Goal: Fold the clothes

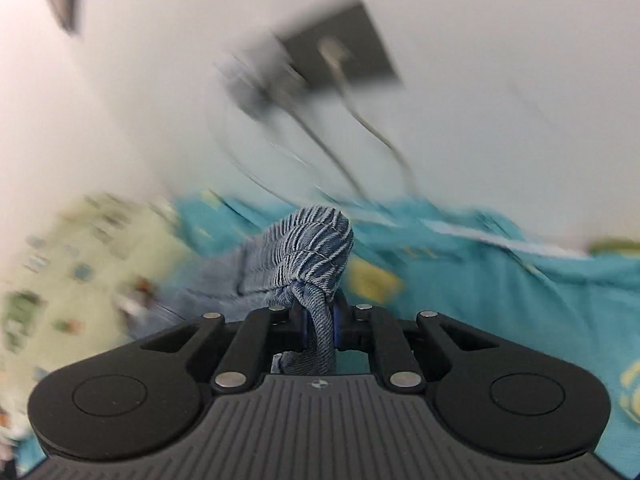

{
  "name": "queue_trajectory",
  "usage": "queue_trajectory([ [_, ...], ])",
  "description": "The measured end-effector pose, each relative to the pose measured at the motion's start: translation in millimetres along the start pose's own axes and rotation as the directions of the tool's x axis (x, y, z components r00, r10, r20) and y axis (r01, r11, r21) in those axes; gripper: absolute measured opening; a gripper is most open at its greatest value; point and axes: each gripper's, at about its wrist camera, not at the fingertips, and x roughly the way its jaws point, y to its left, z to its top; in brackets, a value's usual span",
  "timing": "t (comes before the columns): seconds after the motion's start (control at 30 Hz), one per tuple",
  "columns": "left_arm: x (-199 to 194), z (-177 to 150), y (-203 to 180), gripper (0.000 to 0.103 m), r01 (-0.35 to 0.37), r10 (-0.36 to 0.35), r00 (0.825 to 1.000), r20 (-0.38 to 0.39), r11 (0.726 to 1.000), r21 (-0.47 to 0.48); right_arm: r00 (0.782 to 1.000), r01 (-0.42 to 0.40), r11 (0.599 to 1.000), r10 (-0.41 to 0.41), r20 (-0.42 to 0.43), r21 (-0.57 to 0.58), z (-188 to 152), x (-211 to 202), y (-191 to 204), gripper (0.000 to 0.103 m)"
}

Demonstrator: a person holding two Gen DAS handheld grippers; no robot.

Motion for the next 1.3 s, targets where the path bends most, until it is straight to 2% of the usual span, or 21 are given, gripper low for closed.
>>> queue_trajectory([
  [0.03,1,0,-1,0.057,-0.008,0.008,1.0,0.0,1.0,0.004,0.998,0.038,0.999,-0.037,-0.06,0.012,-6,12,-9,0.01],
  [0.1,4,-1,-3,0.057,-0.028,0.028,1.0,0.0,0.999,0.022,0.978,0.115,0.993,-0.107,-0.181,0.03,-17,37,-28,0.012],
  [0.17,6,-2,-5,0.057,-0.053,0.052,0.999,0.011,0.997,0.048,0.972,0.118,0.993,-0.114,-0.207,0.01,-21,43,-34,0.015],
  [0.23,5,-3,-6,0.057,-0.069,0.068,0.997,0.023,0.995,0.069,0.973,0.121,0.992,-0.125,-0.194,-0.034,-20,38,-28,0.021],
  [0.27,3,-4,-6,0.057,-0.074,0.072,0.997,0.028,0.995,0.074,0.971,0.138,0.989,-0.146,-0.187,-0.058,-21,34,-24,0.034],
  [0.33,1,-4,-5,0.057,-0.079,0.076,0.996,0.036,0.994,0.07,0.971,0.173,0.978,-0.189,-0.148,-0.116,-22,21,-14,0.052],
  [0.43,-4,-2,-2,0.057,-0.094,0.091,0.994,0.056,0.994,0.053,0.981,0.183,0.95,-0.193,-0.015,-0.251,-25,-1,14,0.06],
  [0.5,-8,0,4,0.057,-0.093,0.092,0.994,0.065,0.995,0.017,0.981,0.192,0.926,-0.175,0.08,-0.326,-29,-23,32,0.062],
  [0.53,-11,2,8,0.057,-0.087,0.088,0.994,0.068,0.996,-0.011,0.983,0.177,0.92,-0.145,0.117,-0.349,-32,-36,43,0.063],
  [0.6,-19,10,19,0.057,-0.07,0.076,0.994,0.083,0.995,-0.075,0.994,0.075,0.92,-0.038,0.105,-0.384,-43,-55,61,0.068],
  [0.67,-28,18,31,0.057,-0.059,0.073,0.992,0.104,0.99,-0.13,0.994,-0.027,0.908,0.07,0.088,-0.418,-55,-74,79,0.071],
  [0.77,-46,30,49,0.057,-0.095,0.121,0.982,0.147,0.98,-0.174,0.974,-0.224,0.902,0.216,-0.061,-0.369,-88,-81,98,0.071],
  [0.83,-58,41,65,0.057,-0.119,0.159,0.974,0.164,0.966,-0.23,0.951,-0.296,0.895,0.245,-0.187,-0.334,-116,-72,108,0.07],
  [0.9,-64,54,87,0.057,-0.128,0.186,0.97,0.158,0.94,-0.317,0.915,-0.349,0.884,0.251,-0.316,-0.309,-143,-58,116,0.07],
  [0.97,-67,67,113,0.06,-0.132,0.209,0.967,0.146,0.901,-0.413,0.879,-0.393,0.859,0.247,-0.408,-0.327,-162,-44,126,0.069],
  [1.07,-67,85,160,0.061,-0.123,0.237,0.961,0.143,0.828,-0.548,0.858,-0.416,0.829,0.223,-0.462,-0.374,-175,-32,139,0.069],
  [1.1,-65,91,174,0.06,-0.121,0.244,0.959,0.145,0.814,-0.568,0.855,-0.42,0.825,0.22,-0.47,-0.377,-178,-32,143,0.069],
  [1.17,-60,99,200,0.059,-0.129,0.266,0.954,0.14,0.782,-0.609,0.832,-0.443,0.829,0.239,-0.501,-0.341,-178,-28,144,0.07],
  [1.23,-52,98,223,0.057,-0.139,0.281,0.953,0.112,0.735,-0.664,0.805,-0.465,0.835,0.259,-0.535,-0.295,-179,-24,146,0.071],
  [1.3,-48,91,240,0.055,-0.126,0.279,0.956,0.095,0.677,-0.726,0.787,-0.464,0.85,0.267,-0.556,-0.249,-185,-29,147,0.071],
])
